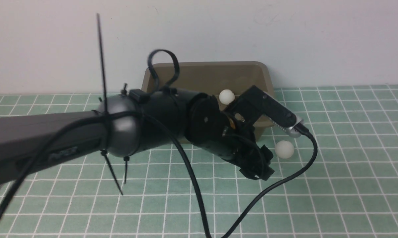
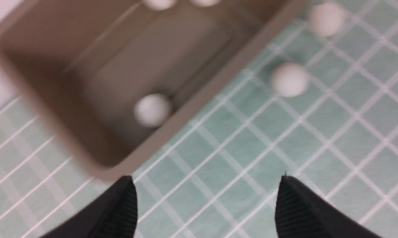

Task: Put the table tennis balls in the box on the green coffee tablecloth.
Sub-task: 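Reach for and grasp a ping pong ball on the table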

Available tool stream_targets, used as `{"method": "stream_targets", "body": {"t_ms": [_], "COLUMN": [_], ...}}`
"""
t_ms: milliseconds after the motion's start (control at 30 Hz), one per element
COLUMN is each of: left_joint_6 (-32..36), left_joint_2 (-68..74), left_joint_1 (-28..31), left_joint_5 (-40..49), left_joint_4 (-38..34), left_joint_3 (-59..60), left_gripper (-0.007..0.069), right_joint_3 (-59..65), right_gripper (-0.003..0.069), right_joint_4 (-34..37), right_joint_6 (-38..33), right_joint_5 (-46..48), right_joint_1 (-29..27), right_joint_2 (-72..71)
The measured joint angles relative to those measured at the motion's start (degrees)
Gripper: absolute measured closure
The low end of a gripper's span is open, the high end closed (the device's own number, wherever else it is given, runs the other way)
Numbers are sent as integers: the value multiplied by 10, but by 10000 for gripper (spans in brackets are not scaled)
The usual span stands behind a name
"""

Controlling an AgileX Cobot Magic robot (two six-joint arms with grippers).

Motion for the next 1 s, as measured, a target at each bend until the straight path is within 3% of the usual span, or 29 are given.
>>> {"method": "stream_targets", "body": {"t_ms": [167,500,700,1000], "left_joint_6": [-37,-40,-38,-38], "left_joint_2": [-51,-108,-129,-131], "left_joint_1": [48,52,52,52], "left_joint_5": [26,27,38,41], "left_joint_4": [35,35,35,35], "left_joint_3": [0,0,0,0], "left_gripper": [134,176,178,178], "right_joint_3": [0,-9,-124,-260], "right_gripper": [197,197,197,197], "right_joint_4": [44,123,163,169], "right_joint_6": [-50,-150,-224,-239], "right_joint_5": [-13,-54,-42,-28], "right_joint_1": [0,0,0,0], "right_joint_2": [71,258,478,717]}}
